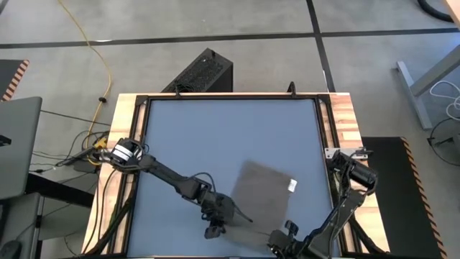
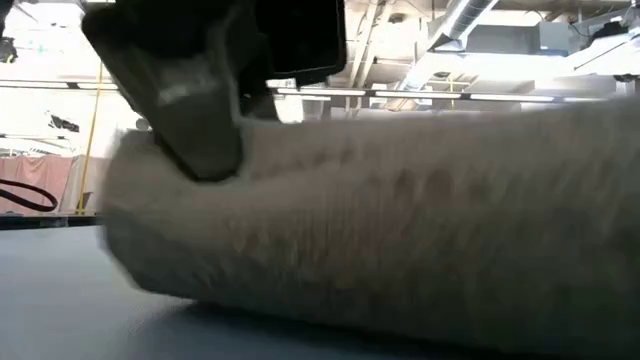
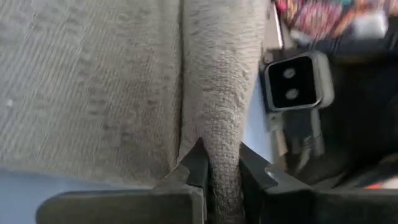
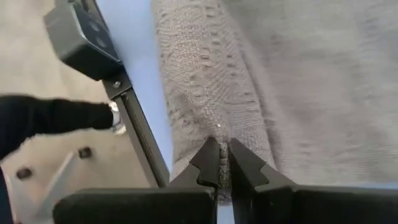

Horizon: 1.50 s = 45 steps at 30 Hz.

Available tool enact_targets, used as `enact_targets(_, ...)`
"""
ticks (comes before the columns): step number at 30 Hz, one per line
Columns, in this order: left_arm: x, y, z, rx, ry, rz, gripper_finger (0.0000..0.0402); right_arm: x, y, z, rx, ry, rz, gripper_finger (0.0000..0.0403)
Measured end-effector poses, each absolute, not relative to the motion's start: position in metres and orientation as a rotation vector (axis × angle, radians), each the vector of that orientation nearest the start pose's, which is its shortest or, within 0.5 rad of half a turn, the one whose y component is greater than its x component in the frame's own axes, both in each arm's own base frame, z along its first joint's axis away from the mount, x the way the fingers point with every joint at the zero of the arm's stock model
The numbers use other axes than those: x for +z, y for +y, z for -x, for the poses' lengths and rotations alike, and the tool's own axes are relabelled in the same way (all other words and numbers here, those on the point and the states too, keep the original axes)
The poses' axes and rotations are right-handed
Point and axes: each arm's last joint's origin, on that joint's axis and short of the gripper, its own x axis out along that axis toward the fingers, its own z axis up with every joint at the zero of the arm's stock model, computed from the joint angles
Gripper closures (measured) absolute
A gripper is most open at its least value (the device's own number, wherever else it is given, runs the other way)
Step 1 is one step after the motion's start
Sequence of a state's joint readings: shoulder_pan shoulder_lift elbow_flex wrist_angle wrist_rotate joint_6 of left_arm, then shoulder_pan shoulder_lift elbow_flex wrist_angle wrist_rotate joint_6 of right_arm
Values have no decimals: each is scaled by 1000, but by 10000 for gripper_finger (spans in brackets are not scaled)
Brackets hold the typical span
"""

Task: Roll towel
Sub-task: Roll the gray towel

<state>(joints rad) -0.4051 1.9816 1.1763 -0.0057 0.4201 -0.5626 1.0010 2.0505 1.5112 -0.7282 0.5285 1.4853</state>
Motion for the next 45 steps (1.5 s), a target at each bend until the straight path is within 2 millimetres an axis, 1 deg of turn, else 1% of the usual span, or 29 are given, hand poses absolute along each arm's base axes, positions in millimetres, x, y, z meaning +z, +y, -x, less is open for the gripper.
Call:
enact_targets(1, 141, -173, -363, -489, 1060, 546, 376, 181, 334, -234, -306, 934, -455, 370)
enact_targets(3, 140, -183, -358, -413, 1096, 605, 381, 186, 326, -238, -274, 957, -419, 371)
enact_targets(5, 139, -196, -350, -347, 1115, 638, 383, 182, 316, -248, -210, 987, -389, 372)
enact_targets(7, 138, -211, -341, -300, 1119, 658, 383, 173, 304, -261, -123, 1014, -380, 372)
enact_targets(9, 138, -226, -332, -291, 1132, 670, 383, 165, 292, -276, -22, 1037, -446, 372)
enact_targets(11, 139, -236, -326, -299, 1132, 678, 383, 160, 287, -287, 73, 1043, -555, 372)
enact_targets(14, 141, -241, -324, -322, 1119, 692, 383, 155, 290, -286, 119, 1008, -666, 372)
enact_targets(18, 141, -232, -331, -325, 1126, 717, 381, 153, 291, -283, 70, 1035, -771, 372)
enact_targets(20, 141, -228, -333, -335, 1125, 704, 374, 151, 289, -282, 5, 1053, -815, 372)
enact_targets(24, 141, -221, -338, -391, 1126, 671, 339, 149, 292, -274, -100, 1043, -863, 372)
enact_targets(28, 142, -204, -347, -469, 1150, 679, 301, 148, 297, -267, -146, 1025, -891, 371)
enact_targets(32, 147, -189, -354, -569, 1141, 678, 282, 146, 296, -263, -204, 1038, -905, 371)
enact_targets(34, 154, -186, -356, -602, 1107, 644, 280, 145, 295, -261, -222, 1035, -895, 371)
enact_targets(36, 165, -184, -354, -610, 1059, 591, 281, 145, 294, -261, -237, 1033, -901, 371)
enact_targets(39, 188, -179, -349, -609, 988, 520, 284, 145, 294, -260, -249, 1036, -902, 370)
enact_targets(42, 211, -171, -338, -536, 944, 426, 285, 144, 293, -260, -257, 1036, -899, 370)
enact_targets(45, 226, -170, -325, -435, 900, 291, 285, 143, 293, -260, -265, 1033, -904, 370)
